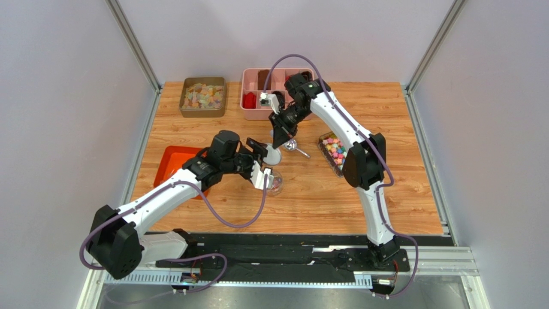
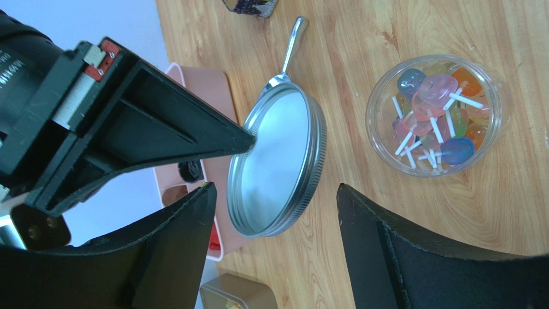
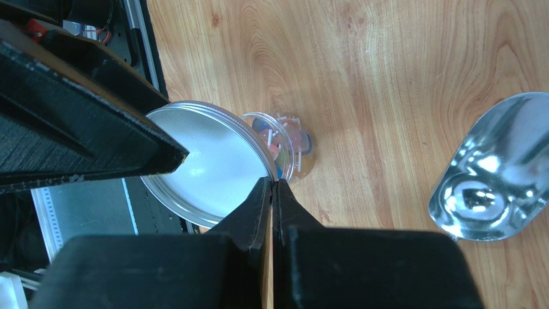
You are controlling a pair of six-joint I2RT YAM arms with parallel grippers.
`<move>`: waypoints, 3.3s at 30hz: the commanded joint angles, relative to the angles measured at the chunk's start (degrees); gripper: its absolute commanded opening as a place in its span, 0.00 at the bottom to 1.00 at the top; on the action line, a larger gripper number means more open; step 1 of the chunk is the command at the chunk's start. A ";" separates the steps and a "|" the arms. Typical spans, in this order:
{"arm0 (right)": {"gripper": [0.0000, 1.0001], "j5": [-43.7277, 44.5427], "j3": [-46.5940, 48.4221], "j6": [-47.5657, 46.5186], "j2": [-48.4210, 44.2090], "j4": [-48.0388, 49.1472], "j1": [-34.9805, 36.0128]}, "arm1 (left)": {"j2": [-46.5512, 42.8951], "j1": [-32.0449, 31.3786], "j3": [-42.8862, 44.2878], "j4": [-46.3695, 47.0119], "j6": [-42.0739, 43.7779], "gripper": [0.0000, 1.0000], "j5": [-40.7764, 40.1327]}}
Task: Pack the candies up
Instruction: Move the storage box to the center of the board.
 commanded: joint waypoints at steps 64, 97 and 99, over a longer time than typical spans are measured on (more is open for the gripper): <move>1.00 43.90 -46.07 1.09 -54.73 32.95 4.05 | 5.74 3.42 18.85 -6.46 -49.05 0.22 11.92; 1.00 58.17 -52.32 -2.00 -47.71 52.47 21.90 | 31.51 19.25 27.47 33.44 -115.07 0.27 57.73; 1.00 57.82 -52.32 -0.86 -47.62 52.55 21.90 | 31.16 19.25 27.12 34.58 -115.51 0.27 57.46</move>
